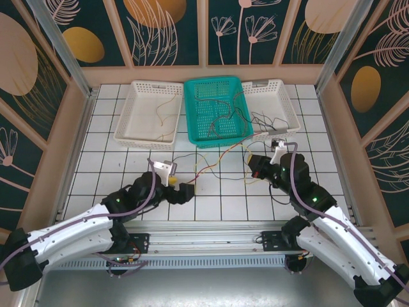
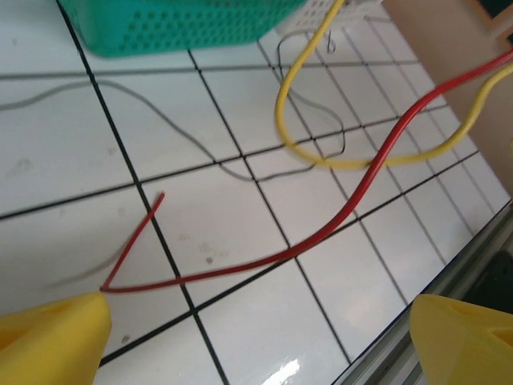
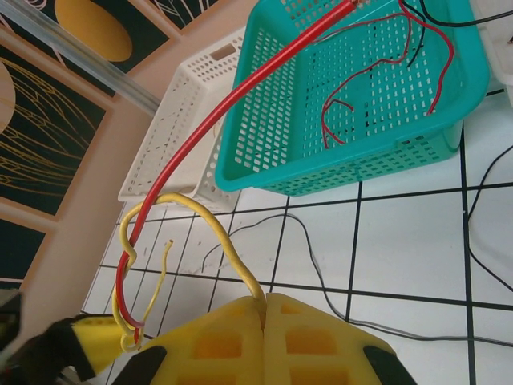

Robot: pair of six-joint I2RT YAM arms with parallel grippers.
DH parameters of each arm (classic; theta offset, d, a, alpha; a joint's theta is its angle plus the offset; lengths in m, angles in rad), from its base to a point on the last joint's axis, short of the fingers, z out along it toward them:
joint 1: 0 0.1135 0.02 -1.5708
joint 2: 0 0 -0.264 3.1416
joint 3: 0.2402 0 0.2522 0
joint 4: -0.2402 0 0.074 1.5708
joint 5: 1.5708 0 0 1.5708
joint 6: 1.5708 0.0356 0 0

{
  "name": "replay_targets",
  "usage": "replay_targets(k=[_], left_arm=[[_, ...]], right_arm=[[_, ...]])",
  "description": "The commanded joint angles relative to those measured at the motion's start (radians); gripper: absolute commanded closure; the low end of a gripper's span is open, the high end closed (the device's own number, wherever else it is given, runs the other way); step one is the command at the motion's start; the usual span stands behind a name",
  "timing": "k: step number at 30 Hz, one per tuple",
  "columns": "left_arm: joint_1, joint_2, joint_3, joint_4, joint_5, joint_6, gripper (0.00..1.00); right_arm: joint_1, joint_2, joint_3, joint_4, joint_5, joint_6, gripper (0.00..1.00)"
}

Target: Untangle the cables

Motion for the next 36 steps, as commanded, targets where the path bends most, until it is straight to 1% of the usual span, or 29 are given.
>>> replay_targets(k=[1, 7, 11, 14, 15, 17, 20, 23, 25, 28, 30, 31, 36], left_arm=[[-0.002, 0.048, -0.034, 0.11, 0.042, -0.009, 0.04], [-0.002, 0.149, -0.06, 0.212, 0.015, 0.028, 0.05], [-0.002, 0.172, -0.066, 0.28, -0.007, 0.044, 0.12], [-0.002, 0.167, -0.089, 0.347, -0.005, 0.047, 0.14], [-0.002, 0.163, -0.097, 0.368, 0.0, 0.049, 0.17], [-0.001, 0.157, -0.111, 0.401, 0.006, 0.048, 0.29], [-0.002, 0.142, -0.124, 0.43, 0.026, 0.042, 0.54], [-0.002, 0.101, -0.114, 0.392, 0.023, 0.035, 0.78], [-0.002, 0.052, -0.094, 0.33, 0.004, 0.018, 1.0], [-0.001, -0.056, -0.053, 0.217, -0.044, -0.014, 1.0], [-0.001, -0.134, -0.021, 0.141, -0.091, -0.036, 1.0], [-0.002, -0.176, -0.001, 0.096, -0.126, -0.047, 1.0], [-0.001, -0.303, 0.128, -0.097, -0.248, -0.046, 1.0]], right_arm=[[-0.008, -0.01, 0.049, 0.013, -0.03, 0.014, 1.0], [-0.01, -0.008, 0.055, 0.017, -0.077, 0.018, 1.0], [-0.01, -0.013, 0.051, 0.022, -0.092, 0.027, 1.0], [-0.011, -0.013, 0.042, 0.038, -0.106, 0.04, 1.0], [-0.011, -0.014, 0.039, 0.042, -0.108, 0.044, 1.0], [-0.011, -0.014, 0.035, 0.047, -0.109, 0.049, 1.0], [-0.012, -0.019, 0.033, 0.041, -0.085, 0.052, 1.0], [-0.017, -0.033, 0.03, 0.006, -0.01, 0.063, 1.0], [-0.021, -0.041, 0.018, -0.016, 0.039, 0.072, 1.0], [-0.042, -0.038, -0.024, -0.036, 0.109, 0.086, 1.0], [-0.066, -0.031, -0.056, -0.04, 0.126, 0.095, 1.0], [-0.068, -0.026, -0.075, -0.037, 0.13, 0.1, 1.0], [-0.178, -0.008, -0.159, -0.014, 0.112, 0.1, 1.0]])
